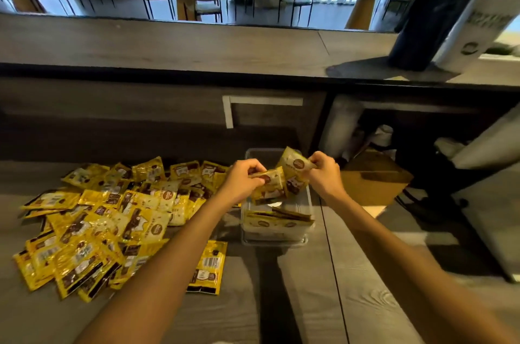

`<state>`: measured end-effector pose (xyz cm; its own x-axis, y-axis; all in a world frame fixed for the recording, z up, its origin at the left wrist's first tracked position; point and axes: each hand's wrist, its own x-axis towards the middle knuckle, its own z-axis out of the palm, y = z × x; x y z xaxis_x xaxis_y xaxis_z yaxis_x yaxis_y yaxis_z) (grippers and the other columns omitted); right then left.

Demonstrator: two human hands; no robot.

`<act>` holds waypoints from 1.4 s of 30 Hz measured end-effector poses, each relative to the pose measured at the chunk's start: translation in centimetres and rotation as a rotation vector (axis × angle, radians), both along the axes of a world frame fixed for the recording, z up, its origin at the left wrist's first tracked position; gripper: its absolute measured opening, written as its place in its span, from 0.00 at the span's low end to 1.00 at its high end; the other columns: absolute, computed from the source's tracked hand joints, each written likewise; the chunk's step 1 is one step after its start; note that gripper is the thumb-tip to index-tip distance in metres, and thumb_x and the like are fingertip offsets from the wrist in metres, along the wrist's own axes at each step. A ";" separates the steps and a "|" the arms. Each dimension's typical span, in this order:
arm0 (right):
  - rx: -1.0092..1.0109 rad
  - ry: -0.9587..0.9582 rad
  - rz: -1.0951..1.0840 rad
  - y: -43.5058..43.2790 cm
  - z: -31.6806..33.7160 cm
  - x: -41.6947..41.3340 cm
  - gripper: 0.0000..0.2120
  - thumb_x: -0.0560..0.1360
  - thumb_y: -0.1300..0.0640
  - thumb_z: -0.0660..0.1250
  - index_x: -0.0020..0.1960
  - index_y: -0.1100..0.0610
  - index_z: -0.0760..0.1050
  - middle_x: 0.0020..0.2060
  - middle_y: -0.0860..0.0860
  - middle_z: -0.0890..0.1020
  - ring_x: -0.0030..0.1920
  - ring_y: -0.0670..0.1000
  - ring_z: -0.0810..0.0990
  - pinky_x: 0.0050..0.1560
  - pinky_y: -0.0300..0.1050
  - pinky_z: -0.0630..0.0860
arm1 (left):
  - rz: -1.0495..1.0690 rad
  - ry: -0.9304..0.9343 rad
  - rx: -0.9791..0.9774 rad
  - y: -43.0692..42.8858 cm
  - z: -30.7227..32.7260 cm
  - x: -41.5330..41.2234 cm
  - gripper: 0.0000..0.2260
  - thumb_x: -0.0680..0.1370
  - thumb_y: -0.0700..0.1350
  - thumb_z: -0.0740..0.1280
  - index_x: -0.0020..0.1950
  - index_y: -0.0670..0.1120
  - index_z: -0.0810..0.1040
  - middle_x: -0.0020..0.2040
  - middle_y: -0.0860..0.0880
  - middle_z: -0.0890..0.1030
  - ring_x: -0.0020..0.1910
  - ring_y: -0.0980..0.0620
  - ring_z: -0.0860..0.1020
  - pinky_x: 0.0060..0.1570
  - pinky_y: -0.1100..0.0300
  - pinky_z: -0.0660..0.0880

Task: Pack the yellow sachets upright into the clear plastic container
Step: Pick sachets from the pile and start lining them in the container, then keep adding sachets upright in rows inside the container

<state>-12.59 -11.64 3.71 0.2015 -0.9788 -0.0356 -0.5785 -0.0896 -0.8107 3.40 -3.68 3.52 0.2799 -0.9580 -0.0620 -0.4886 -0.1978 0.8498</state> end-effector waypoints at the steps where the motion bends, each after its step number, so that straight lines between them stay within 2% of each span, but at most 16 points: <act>1: 0.021 -0.001 0.023 0.1 -0.5 -0.4 0.03 0.72 0.67 0.65 0.41 0.61 0.72 0.40 0.58 0.78 0.43 0.52 0.78 0.38 0.47 0.79 | -0.031 -0.015 0.026 0.0 -0.5 -0.3 0.07 0.72 0.31 0.68 0.48 0.38 0.80 0.42 0.49 0.77 0.46 0.52 0.76 0.43 0.64 0.72; 3: 0.071 0.012 0.104 0.7 -1.3 -0.7 0.06 0.73 0.65 0.67 0.42 0.59 0.70 0.41 0.54 0.77 0.38 0.44 0.76 0.33 0.36 0.74 | -0.106 -0.062 0.099 0.1 -1.6 -0.6 0.07 0.72 0.31 0.67 0.47 0.40 0.79 0.41 0.49 0.77 0.46 0.52 0.76 0.46 0.61 0.73; 4: 0.091 0.024 0.163 0.9 -1.8 -0.8 0.06 0.73 0.65 0.67 0.44 0.57 0.70 0.42 0.53 0.77 0.39 0.44 0.76 0.34 0.35 0.74 | -0.137 -0.100 0.140 0.3 -2.0 -0.6 0.08 0.73 0.32 0.66 0.48 0.42 0.78 0.42 0.49 0.77 0.47 0.52 0.76 0.48 0.58 0.74; 6: 0.101 0.089 0.302 1.4 -2.4 -1.2 0.09 0.75 0.66 0.64 0.54 0.56 0.74 0.51 0.54 0.79 0.50 0.49 0.79 0.47 0.42 0.80 | -0.187 -0.178 0.209 0.6 -2.5 -0.4 0.09 0.74 0.33 0.65 0.50 0.43 0.78 0.46 0.49 0.78 0.50 0.52 0.76 0.53 0.56 0.74; 8: 0.089 0.159 0.412 1.8 -2.3 -1.6 0.14 0.76 0.67 0.61 0.59 0.57 0.76 0.55 0.54 0.80 0.56 0.51 0.78 0.57 0.47 0.78 | -0.242 -0.229 0.247 0.9 -2.6 -0.2 0.12 0.76 0.34 0.62 0.55 0.45 0.79 0.51 0.48 0.79 0.54 0.51 0.76 0.55 0.57 0.74; 12: 0.137 0.293 0.551 2.6 -1.8 -2.0 0.10 0.79 0.61 0.58 0.50 0.58 0.79 0.44 0.53 0.80 0.47 0.49 0.78 0.47 0.39 0.74 | -0.349 -0.337 0.318 1.4 -2.1 -0.4 0.14 0.79 0.37 0.58 0.58 0.46 0.80 0.54 0.46 0.81 0.54 0.51 0.77 0.54 0.56 0.73; 16: 0.086 0.452 0.656 3.0 -1.7 -2.0 0.15 0.80 0.61 0.54 0.59 0.61 0.77 0.55 0.57 0.81 0.50 0.48 0.74 0.51 0.39 0.67 | -0.404 -0.421 0.408 1.9 -1.9 -0.2 0.16 0.80 0.41 0.54 0.59 0.49 0.79 0.57 0.47 0.80 0.59 0.51 0.75 0.64 0.54 0.65; 18: 0.098 0.476 0.673 3.1 -1.4 -2.1 0.16 0.80 0.61 0.53 0.59 0.62 0.77 0.57 0.58 0.79 0.53 0.53 0.73 0.54 0.39 0.65 | -0.415 -0.422 0.404 2.0 -1.8 -0.2 0.17 0.80 0.42 0.52 0.60 0.50 0.78 0.59 0.47 0.79 0.61 0.50 0.73 0.67 0.53 0.60; 21: 0.132 0.496 0.697 3.4 -1.0 -2.1 0.18 0.81 0.60 0.51 0.58 0.66 0.76 0.57 0.63 0.77 0.58 0.60 0.73 0.62 0.48 0.66 | -0.448 -0.433 0.413 2.2 -1.9 -0.2 0.18 0.82 0.45 0.49 0.59 0.48 0.78 0.59 0.47 0.79 0.63 0.50 0.71 0.71 0.49 0.52; 25: 0.166 0.502 0.695 3.9 -0.9 -2.2 0.19 0.81 0.59 0.50 0.56 0.69 0.75 0.55 0.65 0.76 0.58 0.62 0.71 0.57 0.40 0.61 | -0.496 -0.524 0.462 2.4 -2.3 -0.2 0.19 0.82 0.47 0.48 0.55 0.42 0.77 0.55 0.45 0.79 0.61 0.48 0.71 0.71 0.45 0.53; 29: 0.131 0.481 0.701 4.0 -0.5 -2.3 0.17 0.81 0.59 0.51 0.61 0.64 0.75 0.58 0.58 0.77 0.58 0.58 0.73 0.57 0.41 0.63 | -0.434 -0.404 0.433 2.4 -1.9 -0.5 0.17 0.82 0.46 0.50 0.57 0.42 0.77 0.55 0.43 0.79 0.57 0.47 0.75 0.65 0.47 0.66; 33: 0.075 0.447 0.668 3.7 -0.6 -1.9 0.16 0.80 0.56 0.53 0.60 0.60 0.76 0.59 0.56 0.79 0.56 0.52 0.76 0.57 0.43 0.71 | -0.302 -0.229 0.380 2.5 -1.1 -0.7 0.16 0.81 0.43 0.53 0.65 0.45 0.74 0.64 0.46 0.75 0.64 0.48 0.71 0.65 0.51 0.69; 36: -0.031 0.416 0.607 4.0 0.1 -0.9 0.20 0.75 0.50 0.53 0.57 0.60 0.77 0.55 0.57 0.81 0.54 0.52 0.77 0.64 0.49 0.70 | -0.160 -0.281 0.265 2.2 -0.8 0.3 0.15 0.80 0.40 0.56 0.65 0.45 0.74 0.64 0.45 0.75 0.63 0.48 0.73 0.61 0.53 0.72; 38: -0.141 0.384 0.596 4.8 0.6 0.3 0.21 0.75 0.51 0.54 0.62 0.59 0.74 0.61 0.56 0.78 0.62 0.52 0.74 0.70 0.49 0.63 | 0.011 -0.304 0.168 2.7 -0.1 1.1 0.15 0.79 0.39 0.57 0.62 0.45 0.75 0.60 0.43 0.78 0.57 0.47 0.76 0.57 0.52 0.75; 40: -0.277 0.350 0.633 6.4 0.8 2.0 0.20 0.78 0.55 0.58 0.68 0.58 0.69 0.67 0.55 0.73 0.68 0.52 0.69 0.69 0.43 0.61 | 0.204 -0.353 0.098 3.9 0.4 2.0 0.14 0.79 0.39 0.57 0.61 0.44 0.76 0.58 0.44 0.78 0.57 0.47 0.76 0.53 0.54 0.74; 42: -0.424 0.301 0.716 8.6 0.2 4.0 0.19 0.76 0.60 0.61 0.67 0.61 0.70 0.63 0.57 0.75 0.64 0.56 0.72 0.65 0.45 0.67 | 0.364 -0.455 0.122 6.0 0.3 3.1 0.12 0.80 0.40 0.57 0.60 0.43 0.76 0.57 0.44 0.78 0.56 0.47 0.76 0.46 0.59 0.70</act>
<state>-8.54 -3.01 3.90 0.8116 -0.5643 0.1513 -0.4519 -0.7705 -0.4495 6.49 2.31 3.86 0.6136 -0.7887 0.0378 -0.6808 -0.5042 0.5313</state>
